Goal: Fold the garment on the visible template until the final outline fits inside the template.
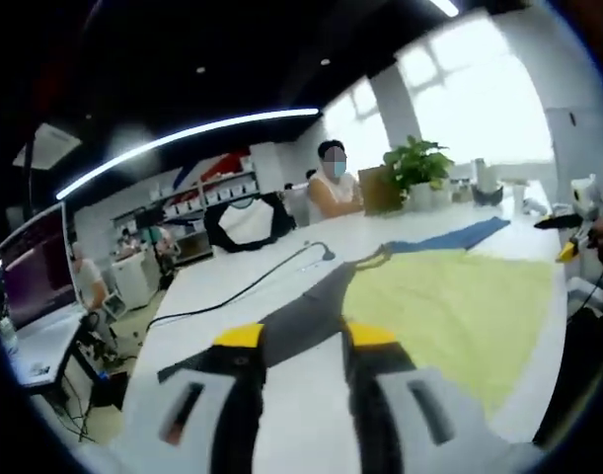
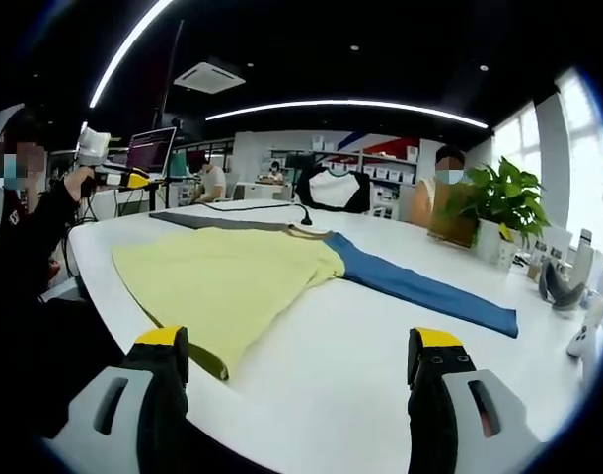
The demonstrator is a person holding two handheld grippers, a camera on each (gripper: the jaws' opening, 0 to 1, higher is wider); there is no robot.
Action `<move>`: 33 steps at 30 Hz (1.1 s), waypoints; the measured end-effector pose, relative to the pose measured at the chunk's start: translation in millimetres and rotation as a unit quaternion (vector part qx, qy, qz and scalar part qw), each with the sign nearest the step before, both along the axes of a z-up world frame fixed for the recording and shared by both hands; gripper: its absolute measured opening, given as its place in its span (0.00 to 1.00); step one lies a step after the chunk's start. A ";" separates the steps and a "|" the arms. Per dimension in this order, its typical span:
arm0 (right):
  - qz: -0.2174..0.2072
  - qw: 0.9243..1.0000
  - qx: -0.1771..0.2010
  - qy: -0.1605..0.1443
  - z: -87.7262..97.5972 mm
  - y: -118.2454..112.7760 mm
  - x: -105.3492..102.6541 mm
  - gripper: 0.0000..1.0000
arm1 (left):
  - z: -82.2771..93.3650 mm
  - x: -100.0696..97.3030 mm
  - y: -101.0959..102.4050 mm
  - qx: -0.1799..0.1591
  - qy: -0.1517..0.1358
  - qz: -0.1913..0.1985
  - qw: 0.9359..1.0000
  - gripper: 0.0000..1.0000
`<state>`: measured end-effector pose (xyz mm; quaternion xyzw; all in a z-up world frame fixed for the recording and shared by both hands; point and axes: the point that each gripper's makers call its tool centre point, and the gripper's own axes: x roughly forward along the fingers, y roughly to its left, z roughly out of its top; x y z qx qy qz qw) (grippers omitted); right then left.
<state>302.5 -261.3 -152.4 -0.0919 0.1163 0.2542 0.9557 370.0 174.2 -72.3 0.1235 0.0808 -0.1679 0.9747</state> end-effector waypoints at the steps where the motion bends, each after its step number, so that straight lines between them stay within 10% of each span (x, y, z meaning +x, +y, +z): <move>1: -0.001 1.000 0.000 -0.001 0.6 -0.4 0.0 0.95 | -1.7 -1.7 -2.2 -0.001 0.001 -0.001 1.000 0.32; 33: -0.012 1.000 -0.003 0.002 -4.2 -13.6 -2.8 0.94 | -78.3 -55.2 -61.4 -0.025 0.094 -0.045 0.994 0.35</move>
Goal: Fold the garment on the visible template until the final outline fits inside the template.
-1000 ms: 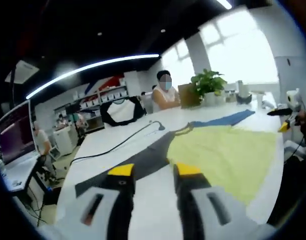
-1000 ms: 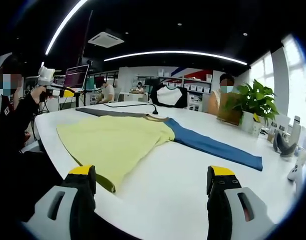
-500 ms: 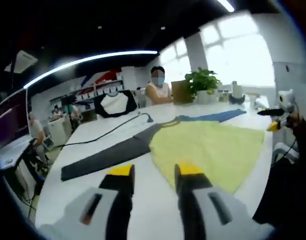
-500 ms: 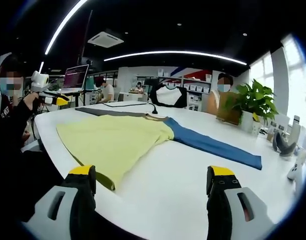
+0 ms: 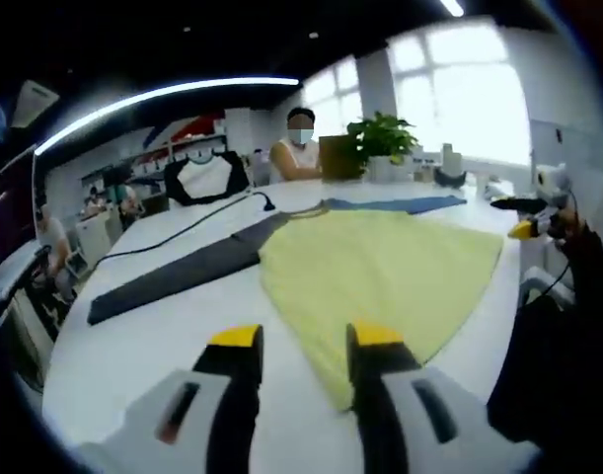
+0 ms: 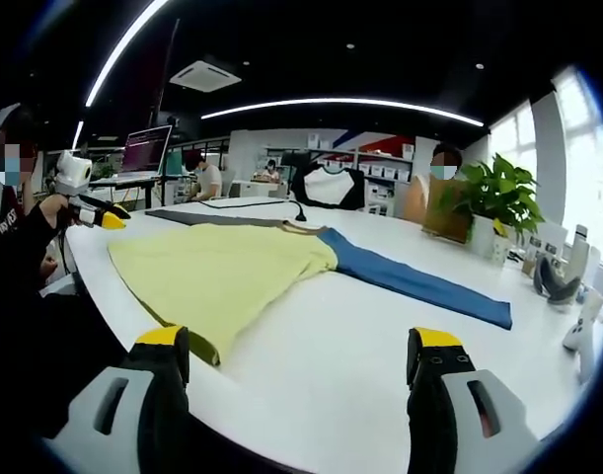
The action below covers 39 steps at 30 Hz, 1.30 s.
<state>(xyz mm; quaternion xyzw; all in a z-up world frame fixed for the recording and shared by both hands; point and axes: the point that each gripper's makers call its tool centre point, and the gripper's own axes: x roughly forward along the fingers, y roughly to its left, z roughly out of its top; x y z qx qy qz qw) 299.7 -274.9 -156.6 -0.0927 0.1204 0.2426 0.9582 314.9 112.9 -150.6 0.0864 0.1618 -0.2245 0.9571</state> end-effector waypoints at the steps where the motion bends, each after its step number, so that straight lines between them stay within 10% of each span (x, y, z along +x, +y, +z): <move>1: 0.000 1.000 -0.001 0.001 -0.5 -0.1 -0.3 0.94 | -2.6 -1.8 -2.6 0.002 0.004 -0.005 1.000 0.35; 39: 0.036 0.999 -0.039 0.010 -21.1 21.7 -2.3 0.66 | -36.3 -18.0 -12.2 -0.022 0.074 -0.037 0.996 0.22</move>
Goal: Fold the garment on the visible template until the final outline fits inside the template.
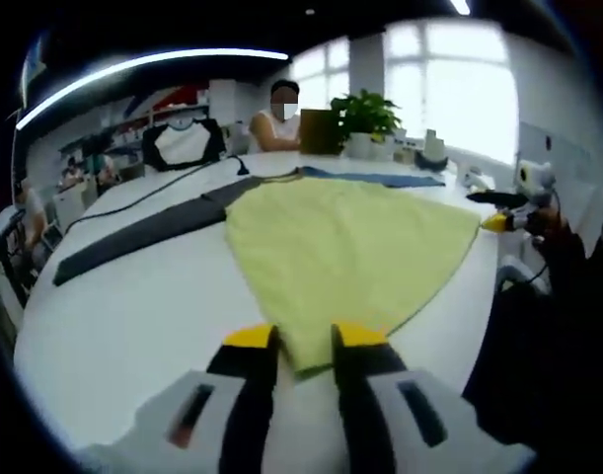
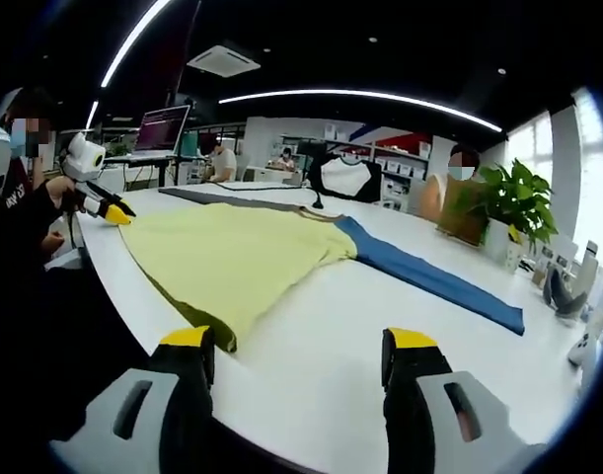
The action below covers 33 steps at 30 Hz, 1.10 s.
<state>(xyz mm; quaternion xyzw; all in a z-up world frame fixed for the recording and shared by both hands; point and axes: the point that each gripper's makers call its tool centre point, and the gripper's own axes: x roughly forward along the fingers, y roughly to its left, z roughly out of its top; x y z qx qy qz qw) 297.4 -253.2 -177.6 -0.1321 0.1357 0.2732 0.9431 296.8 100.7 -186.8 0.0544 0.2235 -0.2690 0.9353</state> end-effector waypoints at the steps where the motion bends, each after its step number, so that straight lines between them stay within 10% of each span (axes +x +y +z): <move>1: 0.002 1.000 -0.001 0.001 -1.5 1.8 0.6 0.65 | 0.0 0.7 0.7 0.003 -0.002 0.002 1.000 0.21; 21: 0.053 0.998 -0.029 -0.016 -6.3 29.8 -5.0 0.04 | 0.2 1.1 1.0 0.007 -0.003 0.007 1.000 0.17; 33: 0.061 0.989 -0.100 -0.086 29.5 28.4 -11.2 0.01 | -1.0 -0.1 2.8 0.007 0.000 0.008 1.000 0.16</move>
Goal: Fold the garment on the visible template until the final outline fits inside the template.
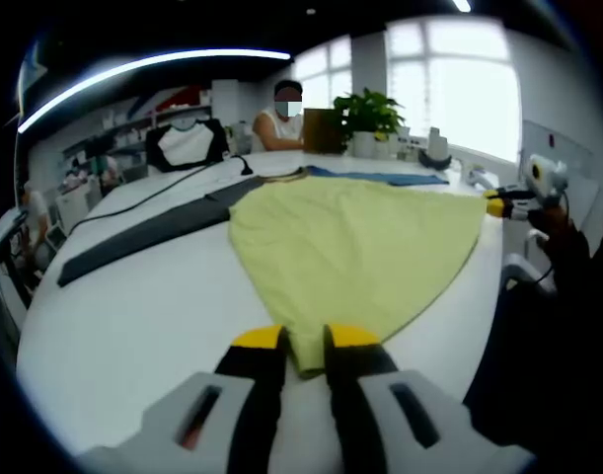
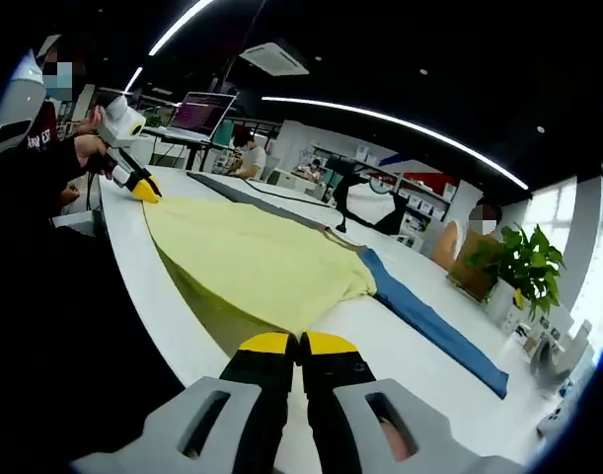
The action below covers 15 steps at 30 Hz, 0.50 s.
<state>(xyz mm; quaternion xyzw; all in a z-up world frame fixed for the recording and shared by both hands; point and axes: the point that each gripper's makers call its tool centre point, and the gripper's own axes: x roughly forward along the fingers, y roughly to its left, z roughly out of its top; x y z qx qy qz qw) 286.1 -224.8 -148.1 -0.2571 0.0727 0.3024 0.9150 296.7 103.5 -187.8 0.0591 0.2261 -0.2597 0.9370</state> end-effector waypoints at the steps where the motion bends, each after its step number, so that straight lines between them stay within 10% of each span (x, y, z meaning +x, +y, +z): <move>1: 0.001 1.000 0.000 -0.002 3.1 0.2 -0.8 0.01 | 0.0 -0.2 0.0 0.002 0.000 0.000 1.000 0.16; 15: 0.054 0.990 -0.132 -0.004 -1.4 10.6 -18.3 0.01 | -0.6 -4.9 2.8 0.001 0.006 -0.004 1.000 0.15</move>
